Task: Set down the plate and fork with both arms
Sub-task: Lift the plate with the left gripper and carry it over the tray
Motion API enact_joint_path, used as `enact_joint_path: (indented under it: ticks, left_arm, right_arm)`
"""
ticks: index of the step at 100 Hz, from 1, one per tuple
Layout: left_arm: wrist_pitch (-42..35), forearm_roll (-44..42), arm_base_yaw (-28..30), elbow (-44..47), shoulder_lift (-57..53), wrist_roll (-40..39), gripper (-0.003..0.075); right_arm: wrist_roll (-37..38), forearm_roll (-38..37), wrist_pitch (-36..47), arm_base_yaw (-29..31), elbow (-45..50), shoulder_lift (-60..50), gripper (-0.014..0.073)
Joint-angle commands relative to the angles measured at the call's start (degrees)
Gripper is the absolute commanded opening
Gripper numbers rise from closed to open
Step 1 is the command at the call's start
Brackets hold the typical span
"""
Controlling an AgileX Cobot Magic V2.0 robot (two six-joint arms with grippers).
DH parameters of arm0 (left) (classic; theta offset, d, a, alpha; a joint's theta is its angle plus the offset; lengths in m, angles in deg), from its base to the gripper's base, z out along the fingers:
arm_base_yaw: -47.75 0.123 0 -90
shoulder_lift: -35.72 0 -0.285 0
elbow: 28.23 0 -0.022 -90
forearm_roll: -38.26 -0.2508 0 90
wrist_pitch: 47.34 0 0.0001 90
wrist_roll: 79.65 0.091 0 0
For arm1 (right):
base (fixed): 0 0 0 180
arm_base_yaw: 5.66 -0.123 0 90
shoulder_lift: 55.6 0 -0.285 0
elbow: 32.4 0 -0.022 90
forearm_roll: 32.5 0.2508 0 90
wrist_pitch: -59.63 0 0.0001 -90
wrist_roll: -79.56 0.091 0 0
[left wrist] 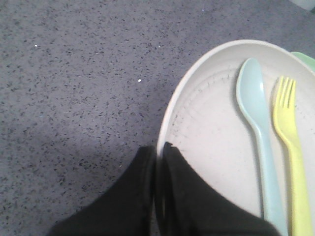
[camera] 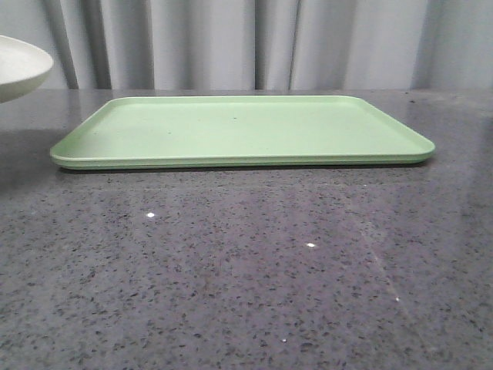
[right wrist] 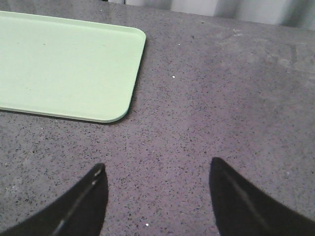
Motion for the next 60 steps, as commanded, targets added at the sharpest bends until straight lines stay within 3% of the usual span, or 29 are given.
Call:
enact_joint_path:
  ticks: [1, 31, 60]
  left_arm:
    - [-2.56, 3.34, 0.01, -2.49, -1.23, -0.04, -0.0007]
    - [-2.85, 8.06, -1.26, -2.78, -0.62, 0.05, -0.001]
    - [-8.49, 10.95, -15.59, -6.4, 6.53, 0.05, -0.0012]
  right_arm:
    - [-0.5, 0.08, 4.13, 0.38, -1.9, 0.94, 0.0458]
    - [-0.5, 0.08, 4.5, 0.38, -1.9, 0.94, 0.0458]
    - [-0.5, 0.08, 4.5, 0.38, -1.9, 0.94, 0.0458]
